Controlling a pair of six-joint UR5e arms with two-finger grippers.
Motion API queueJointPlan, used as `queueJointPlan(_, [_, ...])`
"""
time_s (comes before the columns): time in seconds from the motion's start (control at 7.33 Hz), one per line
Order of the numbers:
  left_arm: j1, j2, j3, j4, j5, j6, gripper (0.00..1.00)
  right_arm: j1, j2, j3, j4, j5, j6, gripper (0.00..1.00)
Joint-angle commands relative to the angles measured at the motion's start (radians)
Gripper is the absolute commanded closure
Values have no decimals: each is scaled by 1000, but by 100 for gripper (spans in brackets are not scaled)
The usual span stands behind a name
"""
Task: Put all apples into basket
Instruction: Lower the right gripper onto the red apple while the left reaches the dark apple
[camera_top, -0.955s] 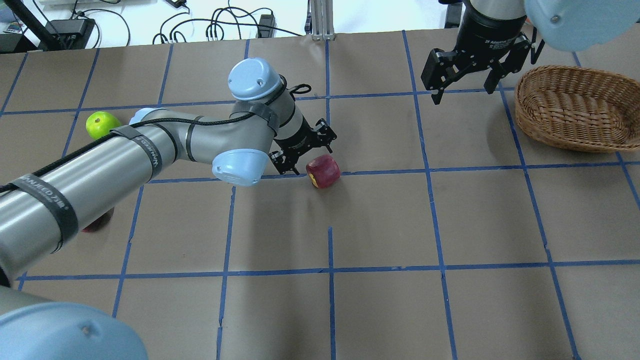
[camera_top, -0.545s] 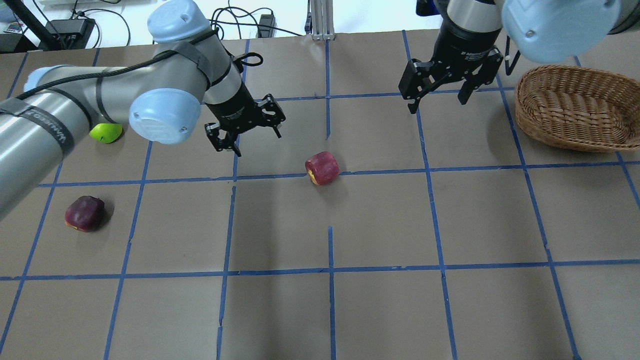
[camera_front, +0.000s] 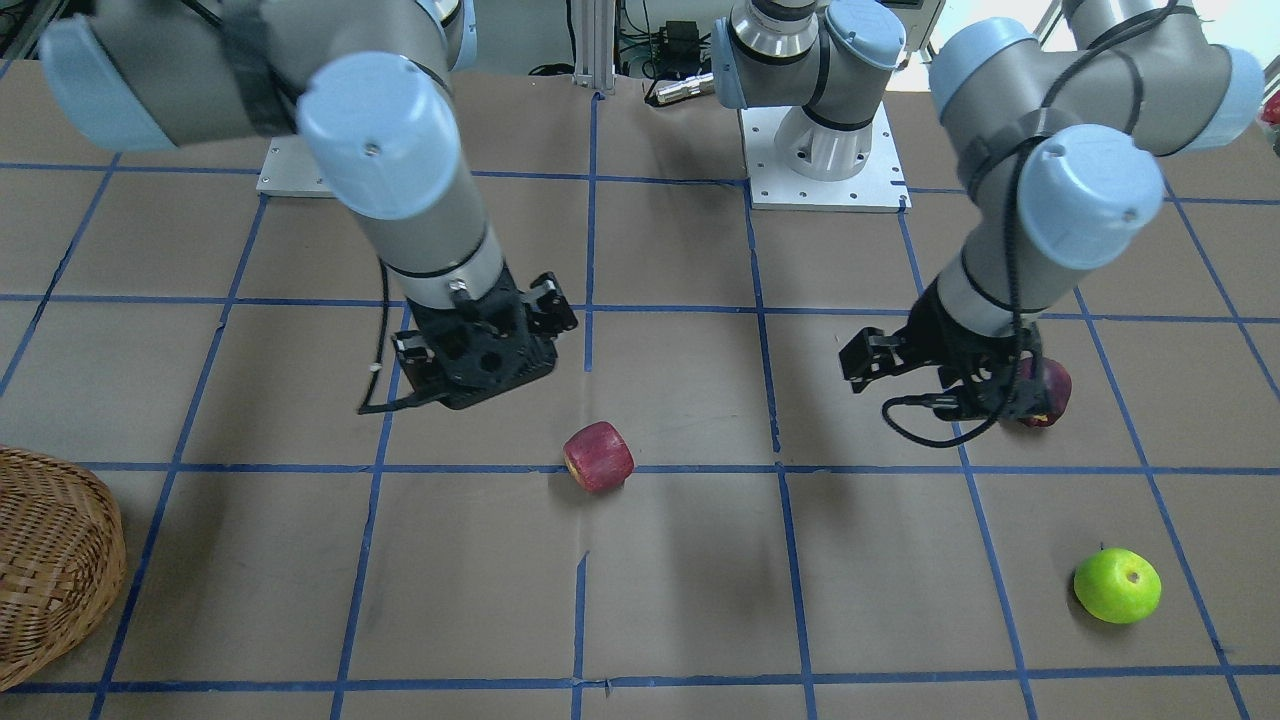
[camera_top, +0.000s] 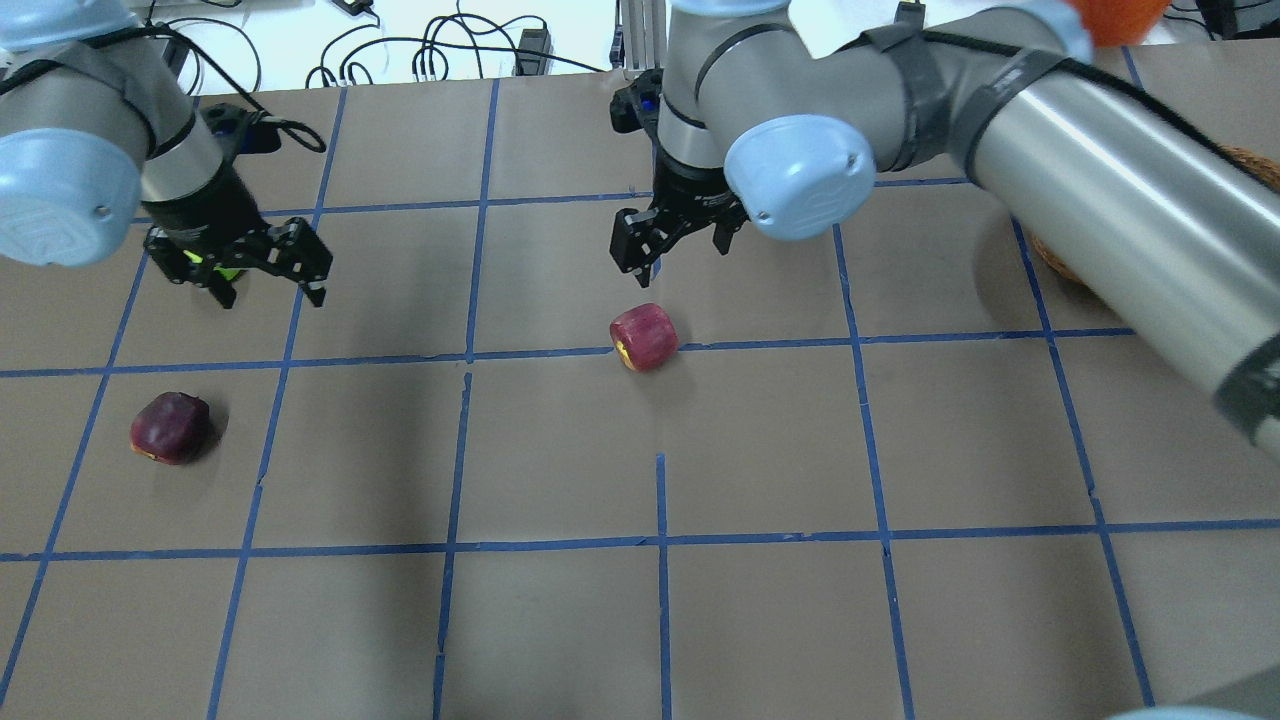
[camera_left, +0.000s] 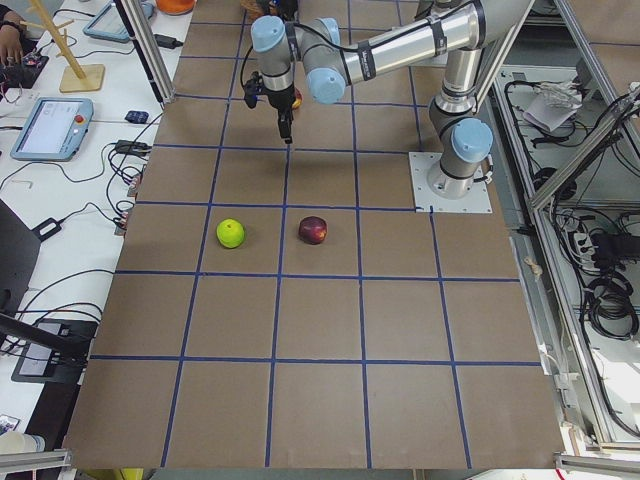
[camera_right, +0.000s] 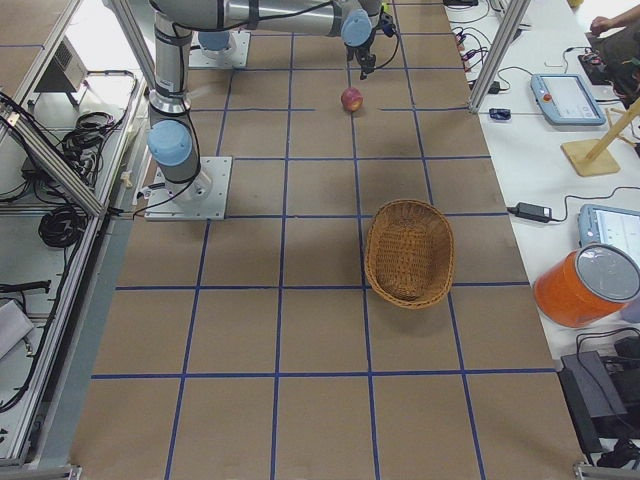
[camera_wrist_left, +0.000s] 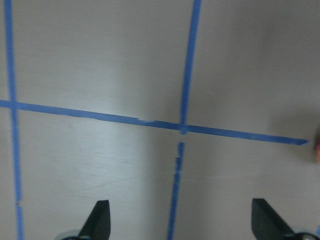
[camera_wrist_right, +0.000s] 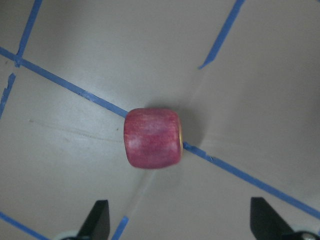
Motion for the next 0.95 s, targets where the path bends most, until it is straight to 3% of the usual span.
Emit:
queueJointPlan(0.0, [197,-6,-88,132,54,291,0,68,119,8,-71,-115,-42,0])
queueJointPlan(0.14, [296,-24,-150,254,44,400,0,67,143,27,-80,-124,-71,0])
queueJointPlan(0.41, [349,-62,-305,513,39,490,0,69,189,8,-179,-92,-67,0])
queueJointPlan(0.82, [349,-111,-366,541,-13,510,0,69,226,22,-236,-94,-64,0])
